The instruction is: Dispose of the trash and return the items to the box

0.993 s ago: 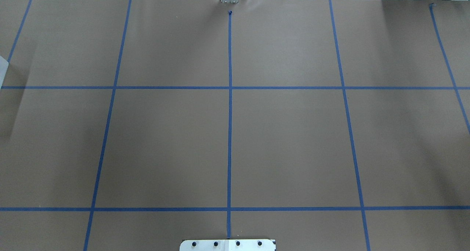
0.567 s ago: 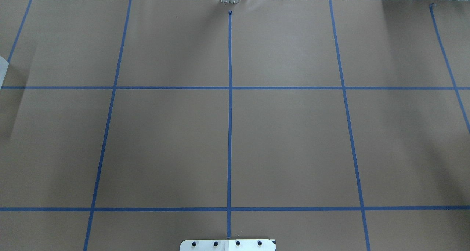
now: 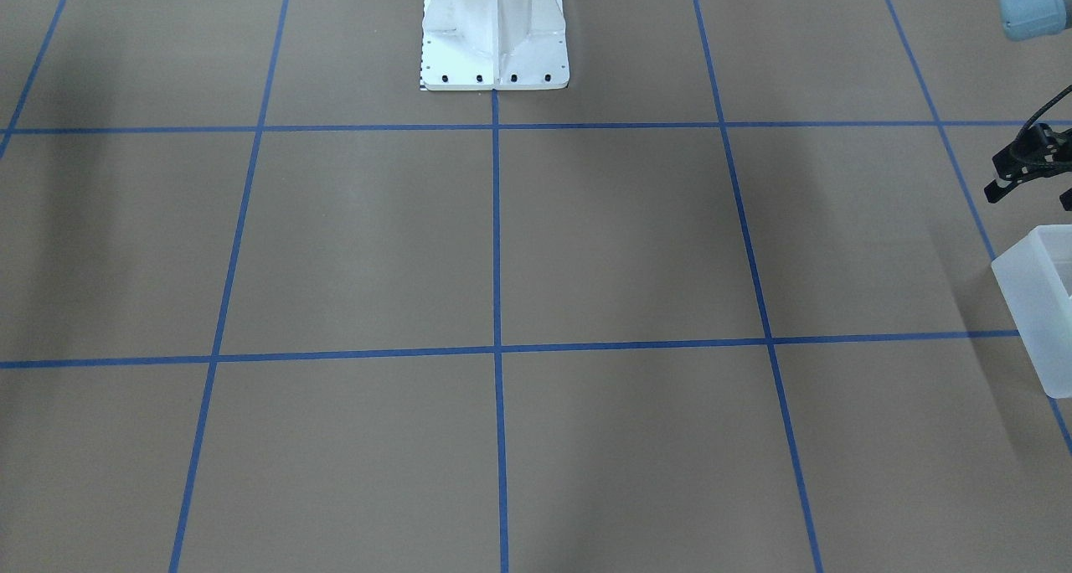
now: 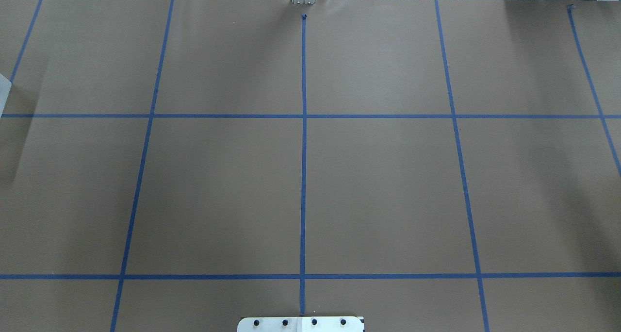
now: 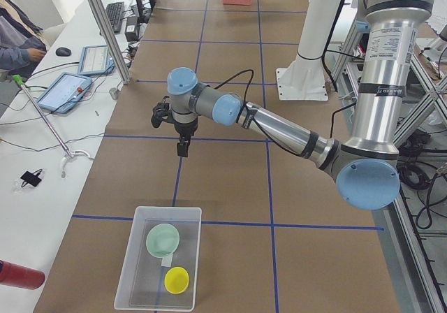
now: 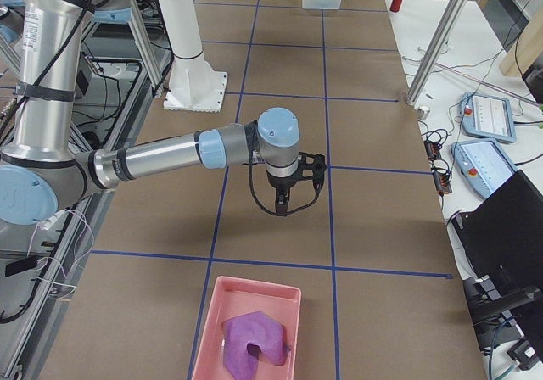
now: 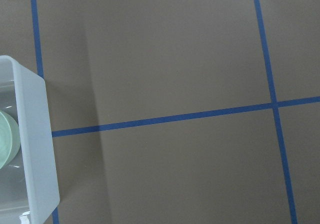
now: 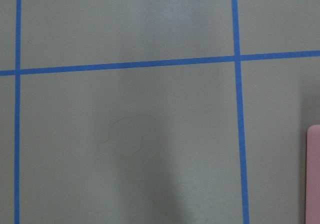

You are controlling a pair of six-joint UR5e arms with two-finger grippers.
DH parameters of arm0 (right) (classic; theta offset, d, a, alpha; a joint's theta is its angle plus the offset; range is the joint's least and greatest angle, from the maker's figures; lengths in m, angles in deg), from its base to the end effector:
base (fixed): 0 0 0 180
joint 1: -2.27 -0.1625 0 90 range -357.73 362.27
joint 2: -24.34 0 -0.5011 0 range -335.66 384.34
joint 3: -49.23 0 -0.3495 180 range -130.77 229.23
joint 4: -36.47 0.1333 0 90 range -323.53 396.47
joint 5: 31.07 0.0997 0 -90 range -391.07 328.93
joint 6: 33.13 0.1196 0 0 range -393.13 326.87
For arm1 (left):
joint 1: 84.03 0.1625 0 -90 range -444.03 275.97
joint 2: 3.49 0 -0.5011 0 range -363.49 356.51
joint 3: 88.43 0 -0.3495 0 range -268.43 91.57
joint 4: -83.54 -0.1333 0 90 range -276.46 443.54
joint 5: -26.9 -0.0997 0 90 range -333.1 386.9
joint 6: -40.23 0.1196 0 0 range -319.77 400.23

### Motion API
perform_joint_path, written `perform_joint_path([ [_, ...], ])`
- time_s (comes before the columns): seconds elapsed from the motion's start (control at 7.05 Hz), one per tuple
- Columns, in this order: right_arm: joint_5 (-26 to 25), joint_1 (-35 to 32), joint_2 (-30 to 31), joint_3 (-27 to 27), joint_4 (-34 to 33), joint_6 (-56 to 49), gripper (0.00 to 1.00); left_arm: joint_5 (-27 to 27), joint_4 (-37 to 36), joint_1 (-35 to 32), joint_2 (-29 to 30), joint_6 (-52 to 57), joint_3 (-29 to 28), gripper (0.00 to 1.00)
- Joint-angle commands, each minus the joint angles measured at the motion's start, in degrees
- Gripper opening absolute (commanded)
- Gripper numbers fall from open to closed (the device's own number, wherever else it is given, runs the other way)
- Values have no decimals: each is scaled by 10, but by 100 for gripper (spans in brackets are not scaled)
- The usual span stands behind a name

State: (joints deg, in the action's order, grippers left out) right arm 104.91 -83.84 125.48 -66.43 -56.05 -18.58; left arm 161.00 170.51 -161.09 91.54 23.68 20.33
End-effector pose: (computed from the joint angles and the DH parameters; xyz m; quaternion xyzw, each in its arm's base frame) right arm 0.0230 -0.3587 0.6271 0.0327 -0.3988 0.0444 0.9154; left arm 0.0603 -0.4862 0.5657 0.0675 0.3996 0.0389 0.9134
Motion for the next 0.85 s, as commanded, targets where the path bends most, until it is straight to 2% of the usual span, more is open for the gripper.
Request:
perform_joint_path([
  [0.0,-11,-3,-2,4,0,-1,100,2,0,-3,-14,-1,13,98],
  [0.14,-11,-2,-7,4,1,-1,100,1,0,-7,-15,-1,32,98],
  [0.43,-11,-2,-9,7,1,-1,100,-5,14,-7,-77,-1,75,98],
  [0.57,-11,-2,-9,11,1,-4,100,-5,14,-5,-85,3,64,98],
  [0.71,-11,-2,-10,30,1,-36,100,0,16,-10,-71,5,7,98],
])
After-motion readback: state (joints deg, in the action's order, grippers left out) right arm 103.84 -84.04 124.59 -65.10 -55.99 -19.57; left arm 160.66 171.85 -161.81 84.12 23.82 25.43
